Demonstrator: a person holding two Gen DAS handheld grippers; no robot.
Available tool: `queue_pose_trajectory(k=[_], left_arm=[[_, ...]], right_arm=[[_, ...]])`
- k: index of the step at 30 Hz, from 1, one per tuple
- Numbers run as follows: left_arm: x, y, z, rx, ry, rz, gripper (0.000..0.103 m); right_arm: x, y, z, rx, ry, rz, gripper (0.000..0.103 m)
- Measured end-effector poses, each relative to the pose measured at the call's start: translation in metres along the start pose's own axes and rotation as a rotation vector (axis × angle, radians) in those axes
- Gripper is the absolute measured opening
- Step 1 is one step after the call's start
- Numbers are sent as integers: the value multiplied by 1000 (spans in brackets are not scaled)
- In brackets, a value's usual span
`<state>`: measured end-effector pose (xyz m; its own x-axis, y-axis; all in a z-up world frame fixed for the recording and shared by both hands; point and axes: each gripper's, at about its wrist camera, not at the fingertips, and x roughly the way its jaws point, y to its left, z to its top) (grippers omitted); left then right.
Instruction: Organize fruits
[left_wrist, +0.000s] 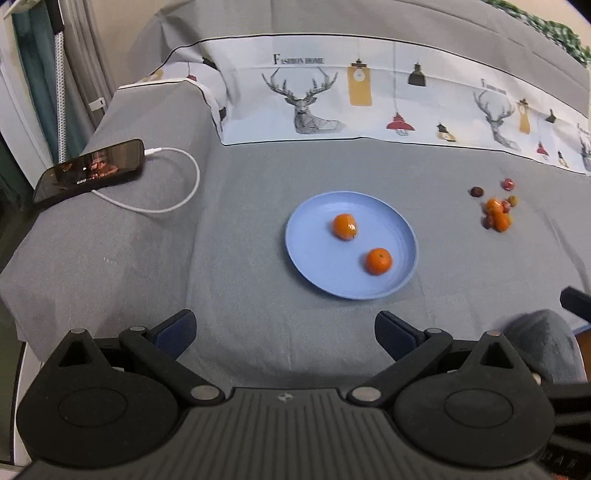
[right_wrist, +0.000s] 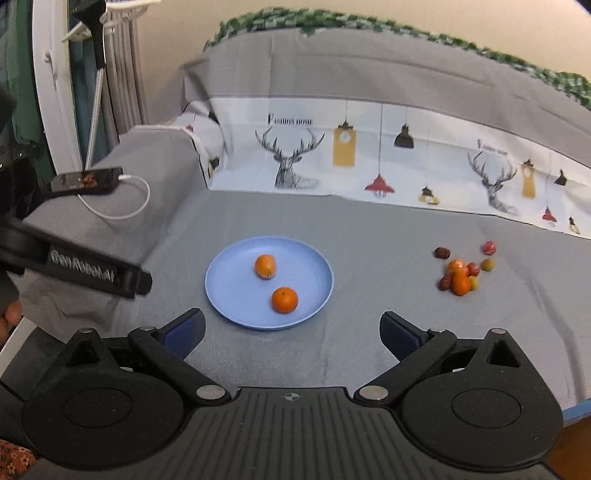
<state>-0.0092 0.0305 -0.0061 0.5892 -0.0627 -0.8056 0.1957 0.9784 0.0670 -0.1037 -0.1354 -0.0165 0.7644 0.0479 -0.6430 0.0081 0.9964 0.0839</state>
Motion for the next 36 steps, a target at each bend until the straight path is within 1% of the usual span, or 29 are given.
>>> queue_pose_trajectory(k=[5, 13, 19, 28, 36], left_arm=[[-10, -3, -14, -3, -11, -6, 103], [-14, 0, -14, -15, -22, -2, 103], [-14, -3, -15, 2, -23, -5, 103], [-10, -2, -14, 1, -16, -4, 103], [-4, -6, -12, 10, -1, -4, 103]], right_arm=[[-11, 2, -2, -2, -24, -6, 101], [-18, 4, -3, -6, -44, -1, 101], [-16, 2, -4, 8, -34, -5, 101], [-12, 3, -5, 14, -23, -2, 101], [-7, 0, -5, 35, -7, -4, 101]])
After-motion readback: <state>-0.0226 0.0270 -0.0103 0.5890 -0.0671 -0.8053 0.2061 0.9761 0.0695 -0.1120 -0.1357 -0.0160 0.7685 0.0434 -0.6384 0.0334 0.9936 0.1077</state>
